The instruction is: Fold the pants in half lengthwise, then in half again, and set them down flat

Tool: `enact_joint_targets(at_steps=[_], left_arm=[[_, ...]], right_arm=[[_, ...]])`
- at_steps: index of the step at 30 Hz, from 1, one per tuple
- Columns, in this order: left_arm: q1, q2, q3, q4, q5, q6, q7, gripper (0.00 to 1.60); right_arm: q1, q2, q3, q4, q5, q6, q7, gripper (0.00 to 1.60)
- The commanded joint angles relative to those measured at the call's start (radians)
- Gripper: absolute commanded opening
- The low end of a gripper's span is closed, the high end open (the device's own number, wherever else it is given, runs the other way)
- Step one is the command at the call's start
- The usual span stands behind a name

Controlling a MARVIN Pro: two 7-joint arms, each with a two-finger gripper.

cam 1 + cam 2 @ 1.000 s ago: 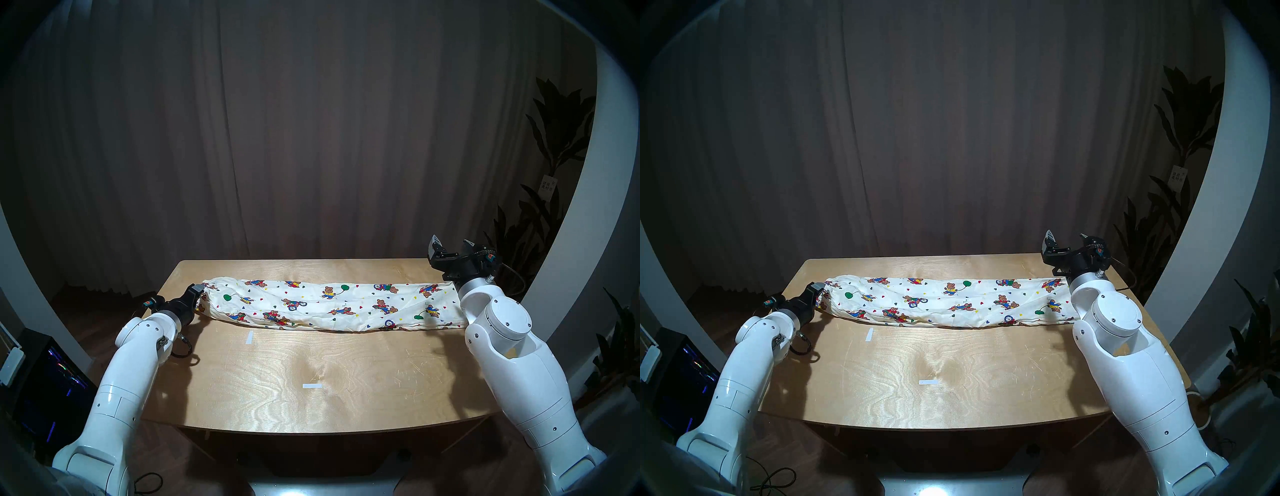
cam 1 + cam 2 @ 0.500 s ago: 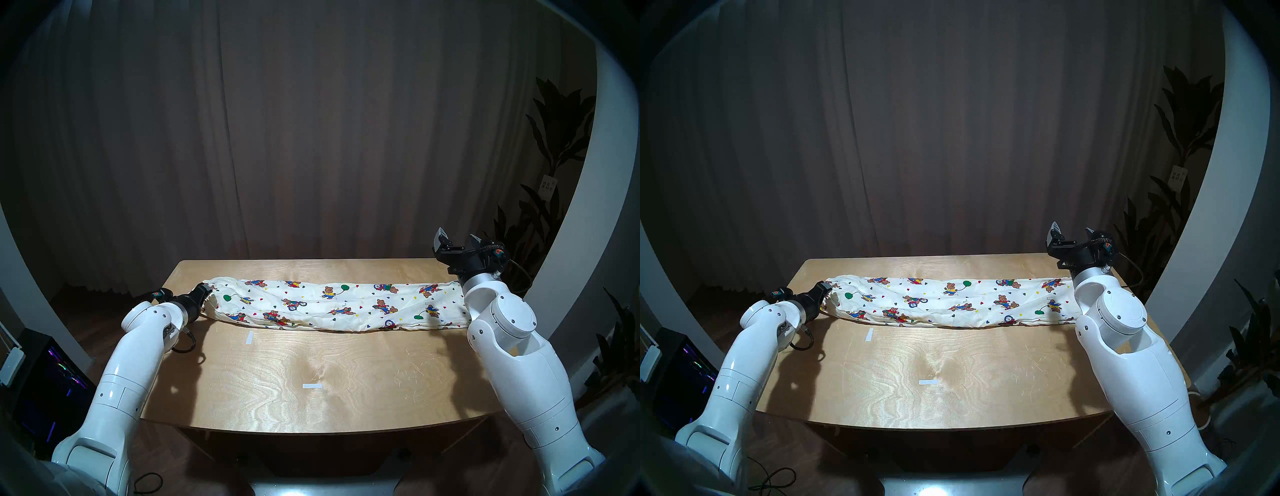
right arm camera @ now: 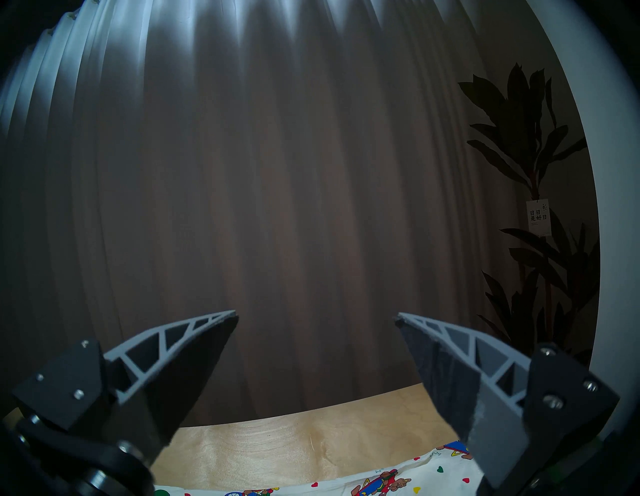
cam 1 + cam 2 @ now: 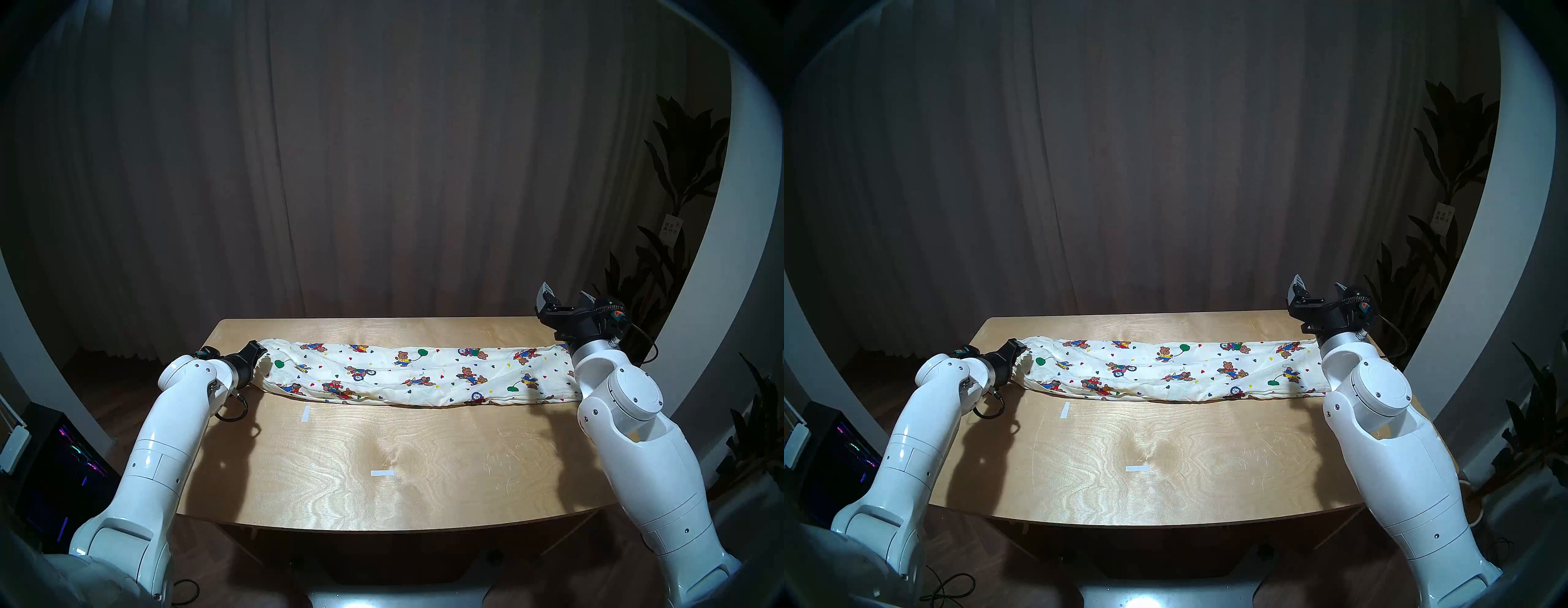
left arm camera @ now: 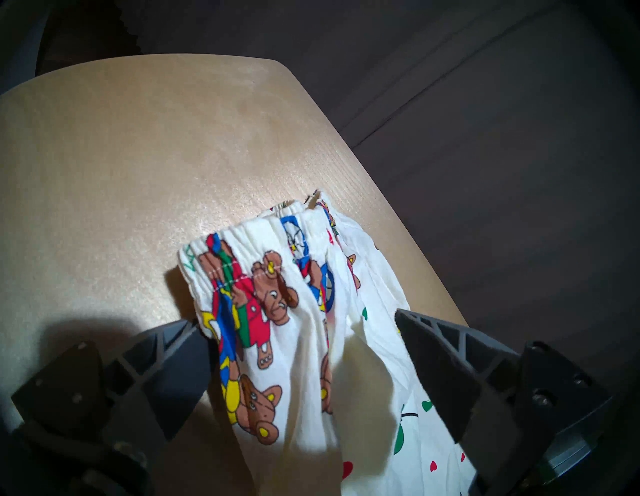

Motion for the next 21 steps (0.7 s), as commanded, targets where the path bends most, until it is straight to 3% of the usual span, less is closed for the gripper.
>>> enact_joint_targets(at_steps=[1, 3, 5, 20, 21], left_arm=[[-0.01, -0.013, 0.012, -0.022, 0.011, -0.016, -0.004, 0.98], [-0.002, -0.011, 0.02, -0.047, 0.021, -0.024, -0.002, 0.16], [0.001, -0.012, 0.023, -0.066, 0.024, -0.029, 0.0, 0.0], [0.003, -0.022, 0.07, -0.274, 0.079, -0.068, -0.006, 0.0], [-0.014, -0.022, 0.084, -0.257, 0.091, -0.07, -0.015, 0.0]], right_arm=[[0.005, 0.007, 0.016, -0.022, 0.0, -0.016, 0.008, 1.6], [0.003, 0.009, 0.02, -0.018, 0.002, -0.018, 0.01, 1.6], [0.001, 0.01, 0.022, -0.014, 0.005, -0.021, 0.013, 1.6], [-0.029, 0.021, 0.046, 0.007, 0.016, -0.025, 0.024, 1.6], [-0.031, 0.022, 0.048, 0.006, 0.017, -0.025, 0.024, 1.6]])
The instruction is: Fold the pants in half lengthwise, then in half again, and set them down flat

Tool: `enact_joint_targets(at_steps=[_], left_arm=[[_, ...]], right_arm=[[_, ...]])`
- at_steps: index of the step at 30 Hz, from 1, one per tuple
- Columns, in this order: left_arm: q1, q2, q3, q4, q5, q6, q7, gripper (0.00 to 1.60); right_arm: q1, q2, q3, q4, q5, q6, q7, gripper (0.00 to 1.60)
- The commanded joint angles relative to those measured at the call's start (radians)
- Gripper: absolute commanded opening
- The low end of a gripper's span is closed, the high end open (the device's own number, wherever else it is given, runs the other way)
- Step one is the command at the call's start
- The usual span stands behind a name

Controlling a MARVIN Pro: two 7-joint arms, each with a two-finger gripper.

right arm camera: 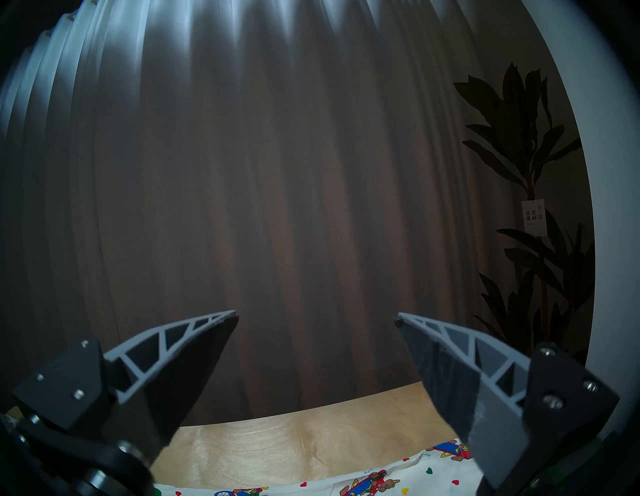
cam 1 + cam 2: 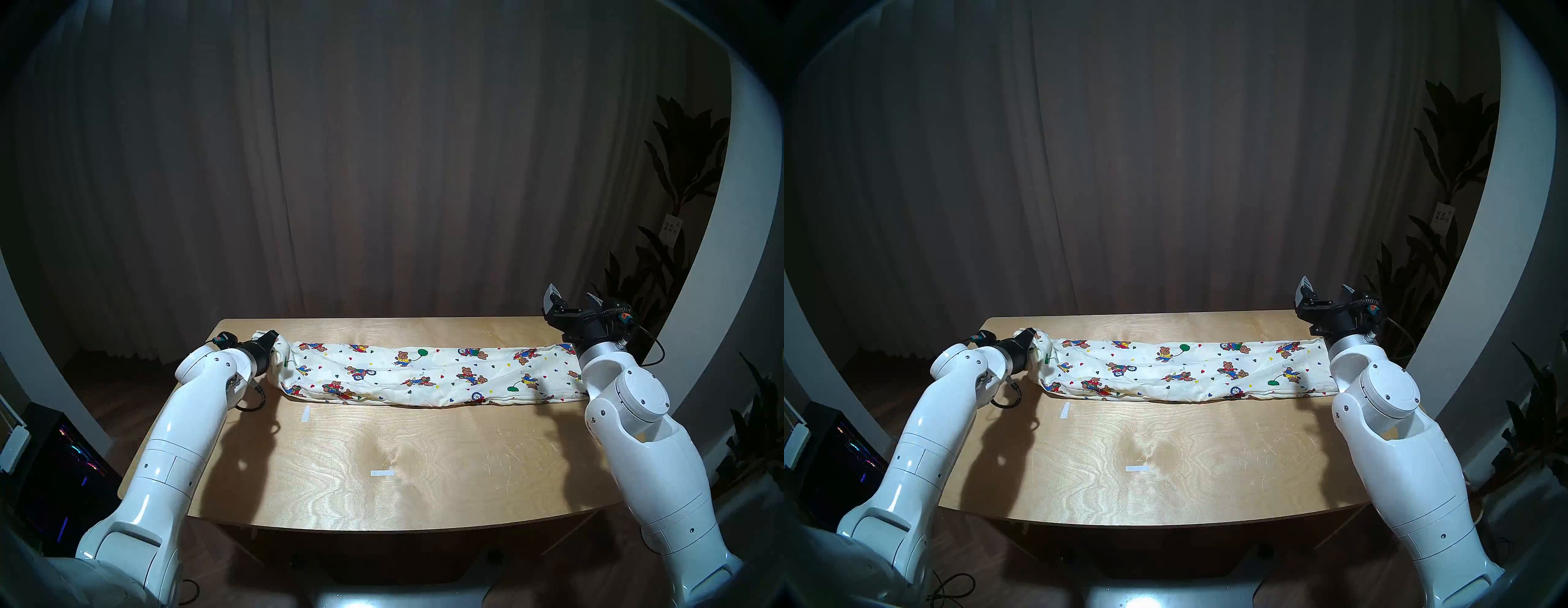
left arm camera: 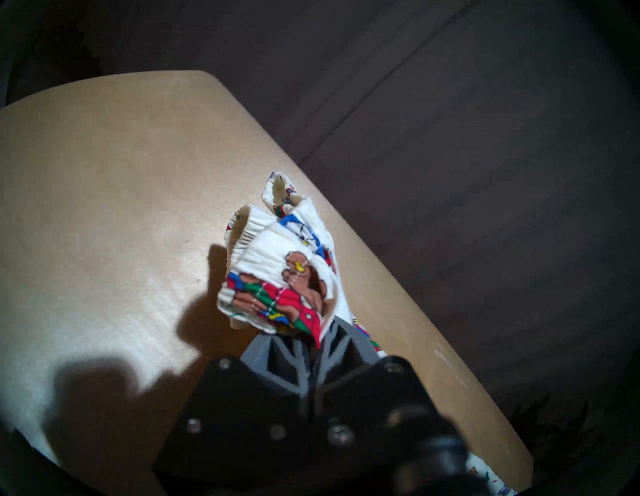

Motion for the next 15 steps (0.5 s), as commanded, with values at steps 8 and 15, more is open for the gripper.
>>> enact_joint_targets(at_steps=[8, 15], left_arm=[[-0.016, -0.033, 0.082, -0.214, 0.057, -0.01, 0.035, 0.0], [-0.056, -0.083, 0.172, -0.26, 0.092, -0.009, 0.074, 0.0]], right_arm=[[-0.033, 0.014, 0.048, -0.008, 0.012, -0.02, 0.008, 1.6], [-0.072, 0.029, 0.087, -0.002, 0.016, -0.024, 0.011, 1.6]])
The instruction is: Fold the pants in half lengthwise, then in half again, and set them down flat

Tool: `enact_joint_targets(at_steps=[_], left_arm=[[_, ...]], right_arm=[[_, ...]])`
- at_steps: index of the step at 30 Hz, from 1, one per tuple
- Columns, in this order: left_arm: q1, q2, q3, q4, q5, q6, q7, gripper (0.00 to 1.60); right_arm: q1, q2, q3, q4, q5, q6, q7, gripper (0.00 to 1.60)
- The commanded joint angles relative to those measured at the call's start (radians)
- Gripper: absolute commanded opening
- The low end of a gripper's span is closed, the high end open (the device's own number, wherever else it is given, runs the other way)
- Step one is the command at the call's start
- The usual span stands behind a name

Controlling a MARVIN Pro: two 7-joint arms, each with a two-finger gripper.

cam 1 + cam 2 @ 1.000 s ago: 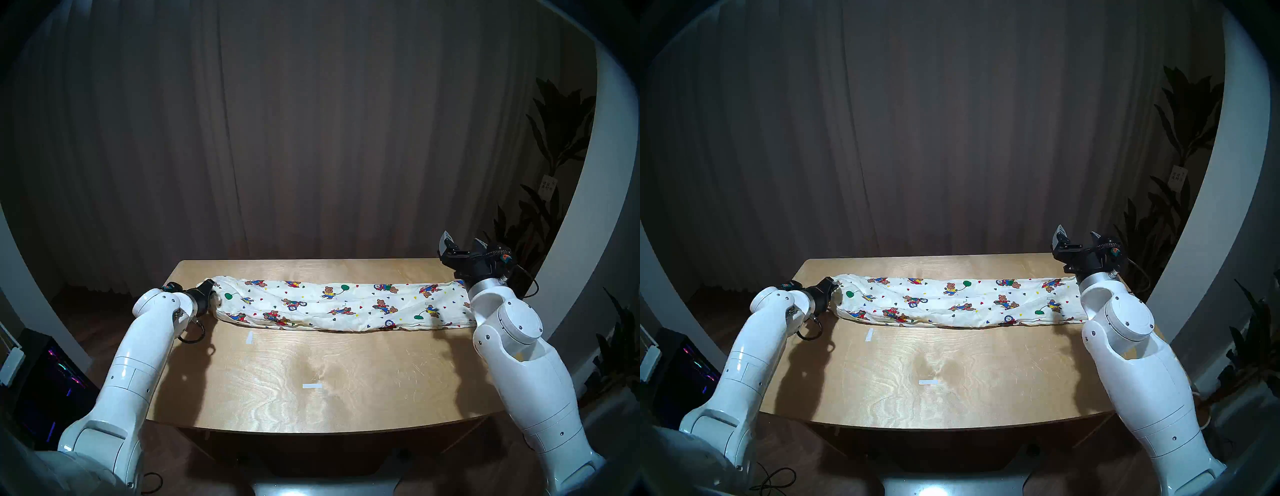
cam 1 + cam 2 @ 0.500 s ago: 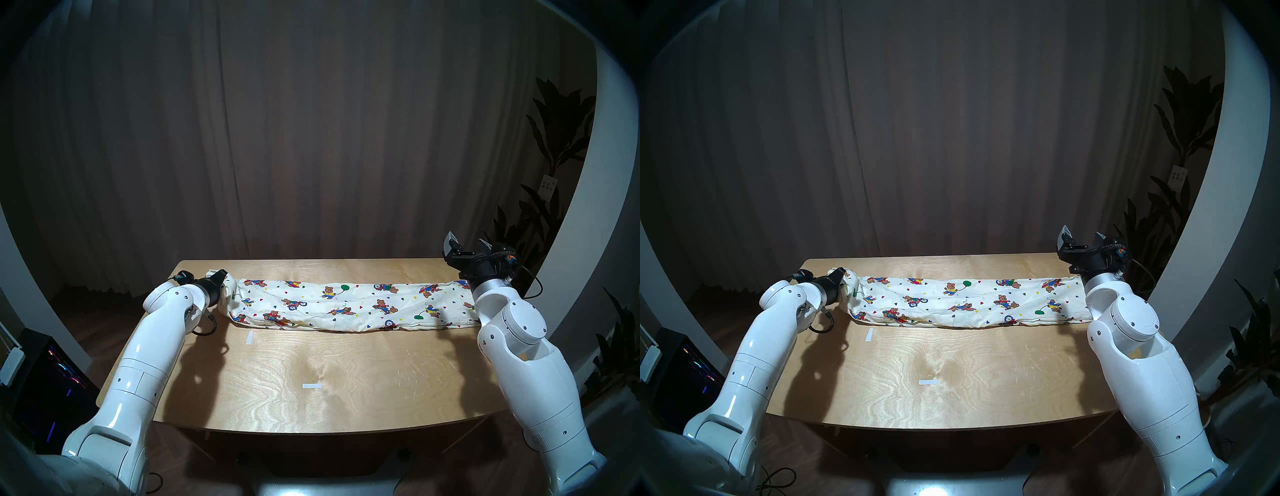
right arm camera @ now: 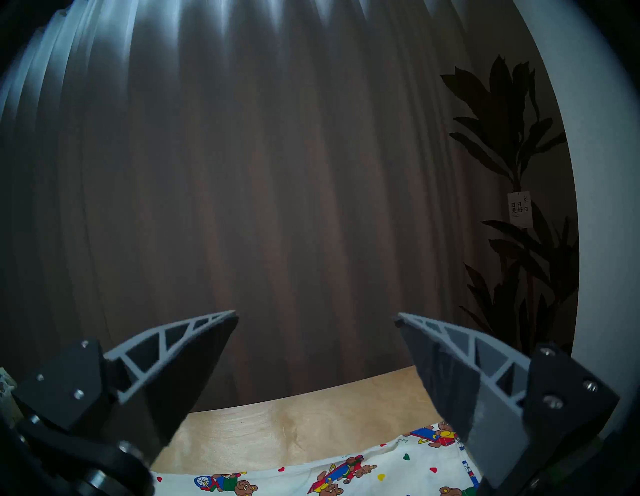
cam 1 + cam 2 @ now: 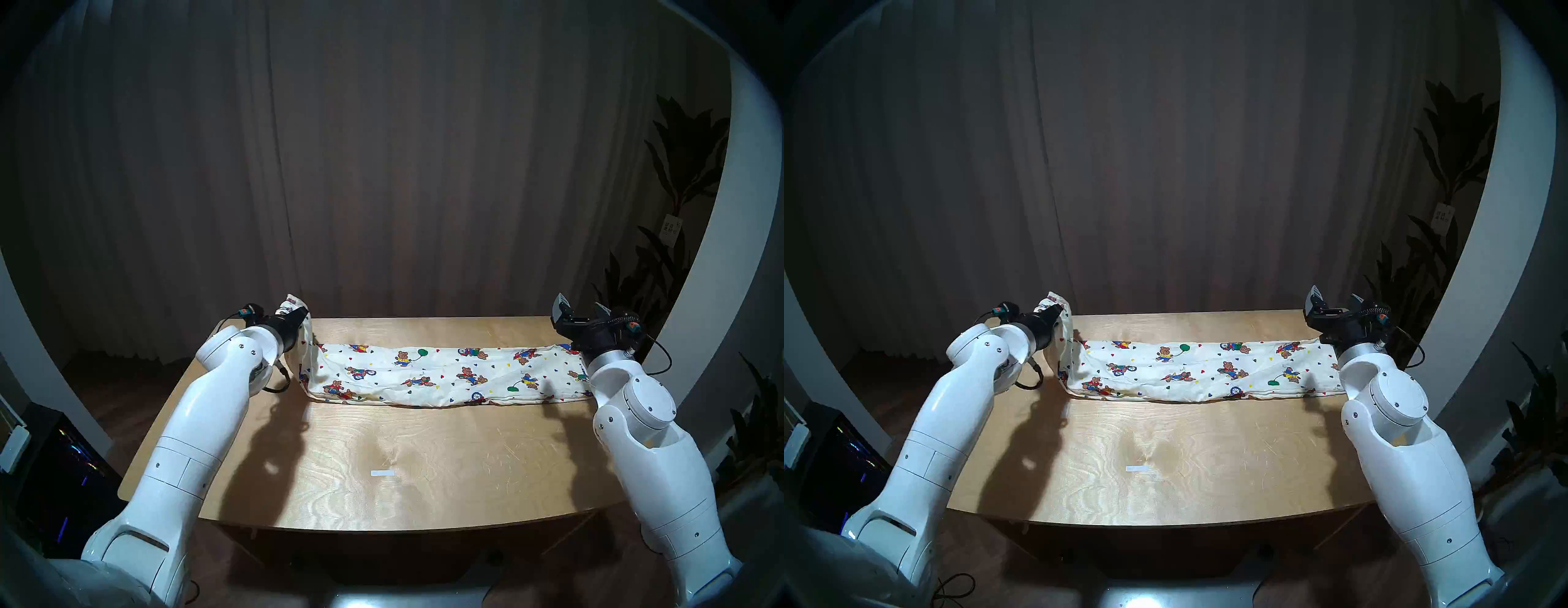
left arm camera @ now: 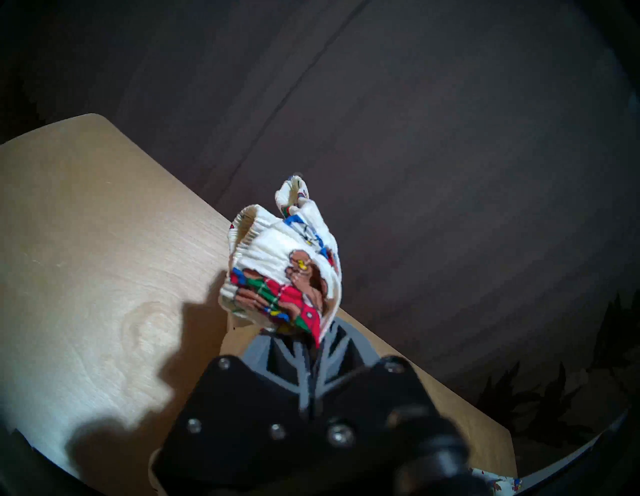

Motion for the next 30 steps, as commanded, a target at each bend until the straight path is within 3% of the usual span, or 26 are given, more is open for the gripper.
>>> enact_joint_targets(at_steps=[1, 14, 30], left_arm=[[-0.061, -0.053, 0.076, -0.079, 0.041, -0.001, 0.033, 0.0], [-0.173, -0.146, 0.219, -0.104, 0.104, 0.004, 0.092, 0.0], [-0.278, -0.285, 0.386, -0.036, 0.192, -0.005, 0.158, 0.0]], right_arm=[[-0.033, 0.022, 0.047, -0.013, -0.002, -0.014, 0.002, 1.6], [-0.13, 0.044, 0.147, -0.002, -0.009, -0.028, 0.008, 1.6], [-0.202, 0.051, 0.227, 0.007, -0.013, -0.051, 0.047, 1.6]])
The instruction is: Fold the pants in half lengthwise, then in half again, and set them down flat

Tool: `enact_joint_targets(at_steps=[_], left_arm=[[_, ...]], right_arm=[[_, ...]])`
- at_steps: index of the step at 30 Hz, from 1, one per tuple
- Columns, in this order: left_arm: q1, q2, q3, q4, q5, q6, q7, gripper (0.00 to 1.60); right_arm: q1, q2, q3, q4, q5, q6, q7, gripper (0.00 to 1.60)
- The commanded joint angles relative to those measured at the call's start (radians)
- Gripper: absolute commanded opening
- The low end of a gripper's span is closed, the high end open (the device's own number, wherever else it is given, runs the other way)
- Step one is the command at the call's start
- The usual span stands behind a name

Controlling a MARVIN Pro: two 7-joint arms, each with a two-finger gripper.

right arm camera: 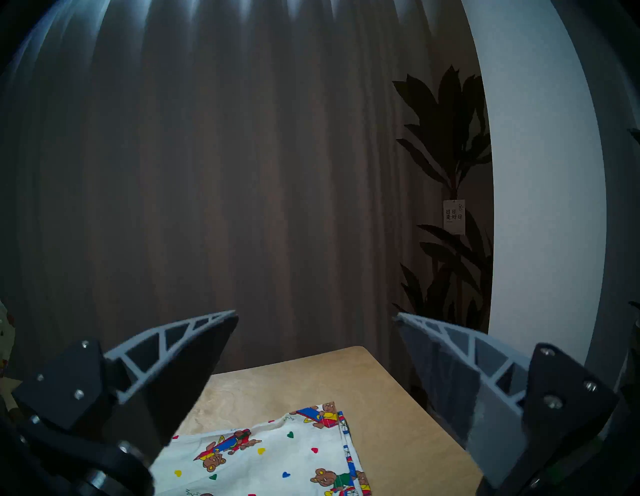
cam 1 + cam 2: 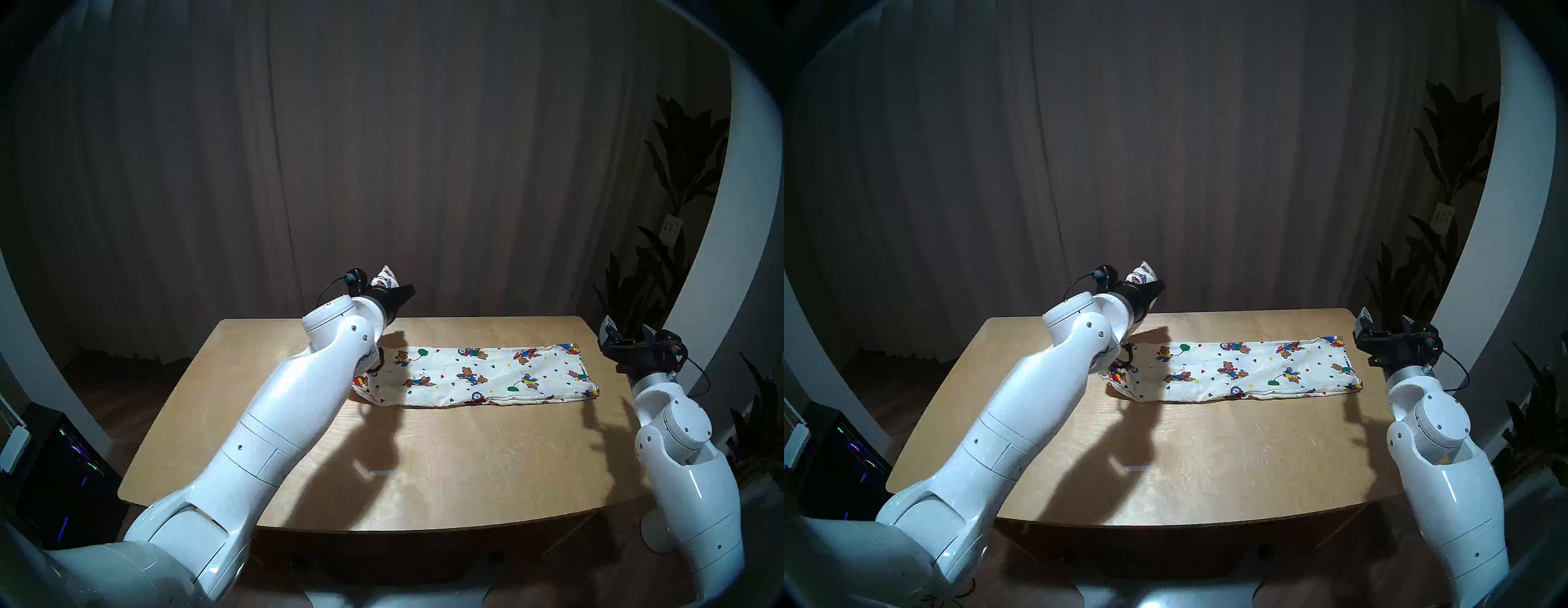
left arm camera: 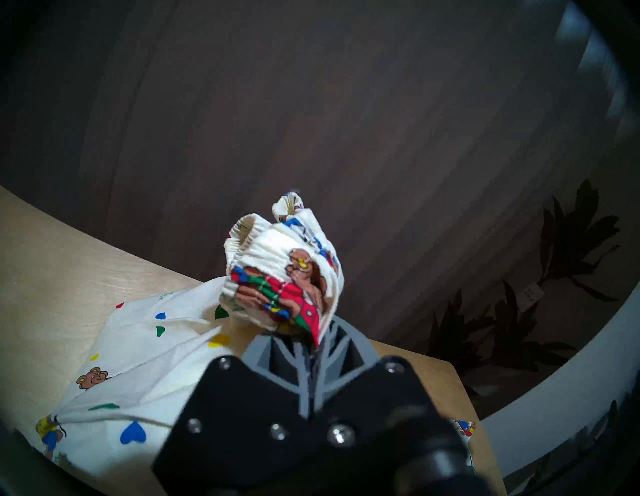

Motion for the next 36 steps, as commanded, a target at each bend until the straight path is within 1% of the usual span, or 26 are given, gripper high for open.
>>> enact_joint_targets(at_steps=[1, 3, 4, 5, 6, 7, 9, 10, 12, 13, 19, 23, 26, 27, 31, 32, 36], left_arm=[[-0.11, -0.089, 0.06, 0.034, 0.042, -0.007, 0.006, 0.0], [-0.119, -0.113, 0.072, 0.055, 0.057, -0.012, 0.009, 0.0], [-0.135, -0.121, 0.085, 0.073, 0.055, -0.012, 0.011, 0.0], [-0.13, -0.134, 0.084, 0.075, 0.067, -0.012, 0.012, 0.0], [-0.152, -0.137, 0.106, 0.096, 0.07, -0.016, 0.01, 0.0], [-0.154, -0.149, 0.109, 0.107, 0.077, -0.016, 0.012, 0.0], [-0.177, -0.165, 0.137, 0.143, 0.091, -0.019, 0.01, 0.0], [-0.174, -0.178, 0.141, 0.154, 0.102, -0.019, 0.01, 0.0], [-0.197, -0.196, 0.168, 0.195, 0.105, -0.023, 0.003, 0.0], [-0.197, -0.207, 0.174, 0.205, 0.117, -0.028, -0.001, 0.0], [-0.235, -0.258, 0.231, 0.26, 0.126, -0.041, -0.025, 0.0], [-0.262, -0.303, 0.263, 0.314, 0.144, -0.053, -0.035, 0.0], [-0.291, -0.339, 0.285, 0.374, 0.158, -0.064, -0.045, 0.0], [-0.293, -0.339, 0.292, 0.378, 0.16, -0.072, -0.052, 0.0], [-0.334, -0.389, 0.311, 0.468, 0.176, -0.088, -0.066, 0.0], [-0.332, -0.391, 0.316, 0.472, 0.181, -0.091, -0.073, 0.0], [-0.365, -0.437, 0.357, 0.561, 0.198, -0.113, -0.087, 0.0]], right_arm=[[-0.025, 0.011, 0.037, -0.009, -0.001, -0.021, 0.015, 1.6], [-0.032, 0.011, 0.044, -0.007, -0.001, -0.024, 0.019, 1.6], [-0.036, 0.011, 0.048, -0.006, -0.002, -0.025, 0.021, 1.6], [-0.038, 0.011, 0.051, -0.005, -0.001, -0.026, 0.023, 1.6], [-0.041, 0.011, 0.054, -0.005, -0.001, -0.027, 0.025, 1.6], [-0.043, 0.011, 0.057, -0.004, -0.001, -0.028, 0.027, 1.6], [-0.048, 0.01, 0.064, -0.002, 0.001, -0.03, 0.031, 1.6], [-0.049, 0.011, 0.068, -0.001, 0.001, -0.03, 0.033, 1.6], [-0.055, 0.01, 0.076, 0.002, 0.002, -0.033, 0.037, 1.6], [-0.057, 0.01, 0.079, 0.003, 0.003, -0.033, 0.039, 1.6], [-0.069, 0.011, 0.101, 0.014, 0.002, -0.035, 0.046, 1.6], [-0.076, 0.011, 0.11, 0.017, 0.005, -0.034, 0.052, 1.6], [-0.081, 0.011, 0.118, 0.019, 0.007, -0.035, 0.059, 1.6], [-0.083, 0.011, 0.12, 0.019, 0.008, -0.035, 0.061, 1.6], [-0.09, 0.009, 0.129, 0.022, 0.012, -0.036, 0.067, 1.6], [-0.092, 0.008, 0.131, 0.023, 0.013, -0.036, 0.067, 1.6], [-0.1, 0.007, 0.142, 0.027, 0.018, -0.038, 0.071, 1.6]])
